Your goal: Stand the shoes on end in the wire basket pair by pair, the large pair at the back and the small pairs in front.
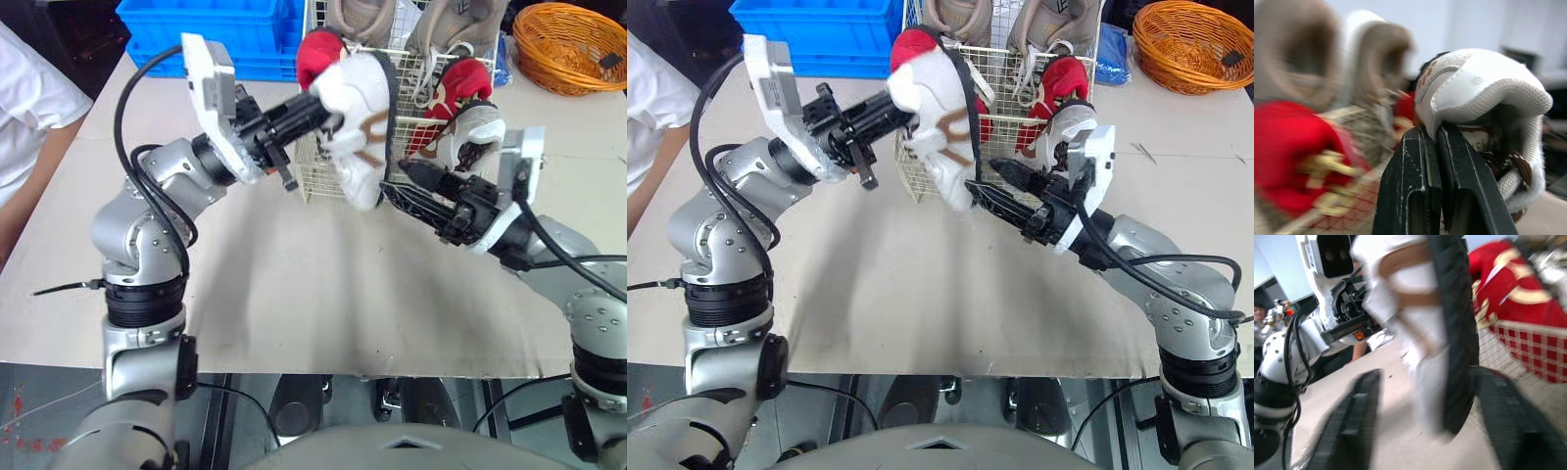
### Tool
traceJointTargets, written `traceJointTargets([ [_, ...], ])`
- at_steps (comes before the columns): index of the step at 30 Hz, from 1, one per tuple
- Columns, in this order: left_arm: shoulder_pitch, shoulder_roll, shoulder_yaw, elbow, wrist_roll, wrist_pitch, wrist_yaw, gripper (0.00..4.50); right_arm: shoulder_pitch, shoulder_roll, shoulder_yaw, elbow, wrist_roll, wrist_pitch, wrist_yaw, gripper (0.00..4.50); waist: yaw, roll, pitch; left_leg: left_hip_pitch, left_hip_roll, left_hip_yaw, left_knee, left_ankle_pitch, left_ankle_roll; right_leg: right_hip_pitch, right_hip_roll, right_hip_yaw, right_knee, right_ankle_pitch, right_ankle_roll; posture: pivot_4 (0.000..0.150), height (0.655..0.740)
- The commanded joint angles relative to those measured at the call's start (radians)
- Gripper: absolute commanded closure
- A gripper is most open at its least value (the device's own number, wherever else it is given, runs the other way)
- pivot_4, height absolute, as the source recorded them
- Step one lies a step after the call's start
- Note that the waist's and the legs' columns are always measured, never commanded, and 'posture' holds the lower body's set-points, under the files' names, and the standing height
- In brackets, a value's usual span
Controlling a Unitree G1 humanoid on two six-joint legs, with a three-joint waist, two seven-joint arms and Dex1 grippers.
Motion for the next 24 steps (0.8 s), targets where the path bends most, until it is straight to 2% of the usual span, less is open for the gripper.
traceJointTargets([
  [1,0.043,-0.055,0.027,-0.122,0.05,-0.074,0.124,4.5,0.034,-0.015,-0.084,-0.057,0.03,-0.045,0.013,0.17,0.0,0.0,0.0,0.0,0.0,0.0,0.0,0.0,0.0,0.0,0.0,0.0,0.0,0.0,0.0,0.15,0.686],
  [9,0.174,-0.172,-0.037,-0.239,0.242,-0.188,0.313,4.5,0.124,-0.019,-0.119,-0.104,0.02,-0.085,0.014,0.17,0.001,0.0,0.0,0.001,0.0,0.0,0.0,0.0,0.0,0.001,0.0,0.0,0.0,0.0,0.0,0.15,0.686],
  [18,0.251,-0.241,-0.079,-0.22,0.405,-0.331,0.383,4.5,0.144,-0.009,-0.105,-0.114,0.014,-0.109,0.007,0.17,0.002,0.0,0.0,0.001,0.0,0.0,0.0,0.0,0.0,0.0,0.0,0.0,0.0,0.0,0.0,0.15,0.686],
  [24,0.339,-0.277,-0.106,-0.211,0.434,-0.339,0.401,4.5,0.15,-0.013,-0.106,-0.112,0.013,-0.116,0.015,0.17,0.001,0.001,-0.001,0.001,0.0,0.0,0.0,0.0,0.0,0.0,0.0,0.0,0.001,0.0,0.0,0.15,0.686],
])
